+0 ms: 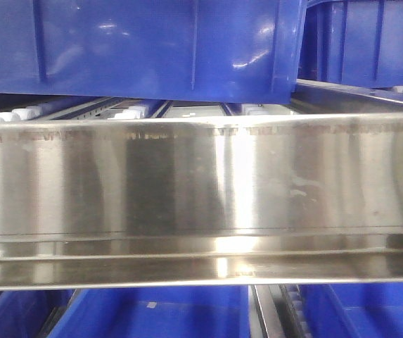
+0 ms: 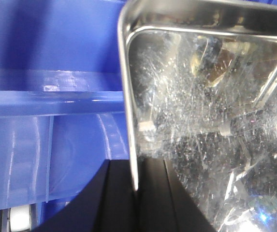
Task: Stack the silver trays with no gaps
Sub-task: 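Lift the silver tray up off the shelf with both grippers, then drive the base away from the shelf holding the tray in both grippers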
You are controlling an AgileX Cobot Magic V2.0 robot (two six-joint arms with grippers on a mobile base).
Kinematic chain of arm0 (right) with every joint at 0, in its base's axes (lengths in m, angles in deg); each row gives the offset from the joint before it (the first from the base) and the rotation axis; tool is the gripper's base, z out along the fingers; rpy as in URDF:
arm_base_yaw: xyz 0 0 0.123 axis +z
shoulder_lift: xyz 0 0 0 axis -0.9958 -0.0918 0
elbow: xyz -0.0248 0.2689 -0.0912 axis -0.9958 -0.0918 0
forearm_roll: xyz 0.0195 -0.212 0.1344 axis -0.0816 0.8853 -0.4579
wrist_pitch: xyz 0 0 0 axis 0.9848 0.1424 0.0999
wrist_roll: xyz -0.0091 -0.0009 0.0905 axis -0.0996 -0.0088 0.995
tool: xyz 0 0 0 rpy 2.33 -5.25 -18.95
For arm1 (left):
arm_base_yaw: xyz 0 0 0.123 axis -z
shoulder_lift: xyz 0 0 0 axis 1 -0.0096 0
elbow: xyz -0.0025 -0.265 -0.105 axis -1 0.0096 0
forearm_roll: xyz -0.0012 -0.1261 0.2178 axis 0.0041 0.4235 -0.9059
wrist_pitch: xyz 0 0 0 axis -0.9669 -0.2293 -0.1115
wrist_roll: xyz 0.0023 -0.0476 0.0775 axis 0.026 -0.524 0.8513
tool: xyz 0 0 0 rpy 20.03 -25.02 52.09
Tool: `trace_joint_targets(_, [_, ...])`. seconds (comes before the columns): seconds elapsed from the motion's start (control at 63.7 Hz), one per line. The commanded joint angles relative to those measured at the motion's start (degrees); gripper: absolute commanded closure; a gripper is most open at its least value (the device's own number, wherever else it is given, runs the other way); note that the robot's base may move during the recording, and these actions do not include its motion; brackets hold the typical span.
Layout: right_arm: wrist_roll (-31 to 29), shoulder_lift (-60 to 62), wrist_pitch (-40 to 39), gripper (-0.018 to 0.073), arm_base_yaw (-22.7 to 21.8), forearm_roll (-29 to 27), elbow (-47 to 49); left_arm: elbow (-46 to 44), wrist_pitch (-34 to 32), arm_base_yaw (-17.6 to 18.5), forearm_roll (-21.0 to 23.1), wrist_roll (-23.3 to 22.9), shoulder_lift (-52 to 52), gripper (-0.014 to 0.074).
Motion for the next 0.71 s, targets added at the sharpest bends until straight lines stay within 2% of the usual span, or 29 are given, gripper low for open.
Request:
trace_joint_targets(0.0, [-1.04,0.62,-4.82,0.0638,0.25,0.79,0.47,-0.83,-1.90,0.25,1.91,0.44,0.84,0.0615])
trace_joint_targets(0.691, [-1.04,0.62,-4.82,0.0638,0.25,0.79,0.47,-0.83,-1.90,0.25,1.91,0.44,0.84,0.0615])
